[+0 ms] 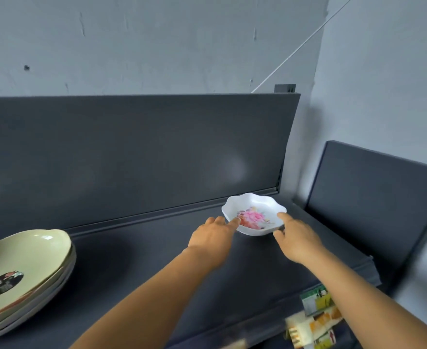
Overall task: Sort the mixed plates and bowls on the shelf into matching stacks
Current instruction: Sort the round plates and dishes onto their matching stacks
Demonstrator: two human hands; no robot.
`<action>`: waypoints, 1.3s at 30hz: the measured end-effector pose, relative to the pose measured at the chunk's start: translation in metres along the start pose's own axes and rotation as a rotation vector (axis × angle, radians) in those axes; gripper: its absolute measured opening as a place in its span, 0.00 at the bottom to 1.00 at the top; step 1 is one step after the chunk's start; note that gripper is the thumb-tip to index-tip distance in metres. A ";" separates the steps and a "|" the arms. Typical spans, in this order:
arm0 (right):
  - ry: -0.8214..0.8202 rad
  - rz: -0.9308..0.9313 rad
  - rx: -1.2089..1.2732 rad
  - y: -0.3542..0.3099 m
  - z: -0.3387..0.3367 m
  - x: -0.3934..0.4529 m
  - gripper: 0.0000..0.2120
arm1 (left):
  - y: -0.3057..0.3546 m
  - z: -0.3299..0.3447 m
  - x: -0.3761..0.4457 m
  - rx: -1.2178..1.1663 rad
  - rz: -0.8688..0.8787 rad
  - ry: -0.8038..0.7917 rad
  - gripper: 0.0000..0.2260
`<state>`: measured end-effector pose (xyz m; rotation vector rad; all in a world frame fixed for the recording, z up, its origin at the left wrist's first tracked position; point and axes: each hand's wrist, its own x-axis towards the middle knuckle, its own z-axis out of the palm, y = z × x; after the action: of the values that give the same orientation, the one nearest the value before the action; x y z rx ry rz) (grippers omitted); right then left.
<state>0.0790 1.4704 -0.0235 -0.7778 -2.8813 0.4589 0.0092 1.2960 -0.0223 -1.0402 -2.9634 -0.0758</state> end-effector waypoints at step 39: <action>-0.192 -0.411 0.964 -0.262 0.013 -0.194 0.09 | -0.172 -0.064 -0.304 -0.415 -0.556 0.751 0.11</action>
<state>0.1199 1.1530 0.0408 0.0209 -2.3664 1.7014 0.1381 0.9688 0.0290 -0.0790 -2.4460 -0.8830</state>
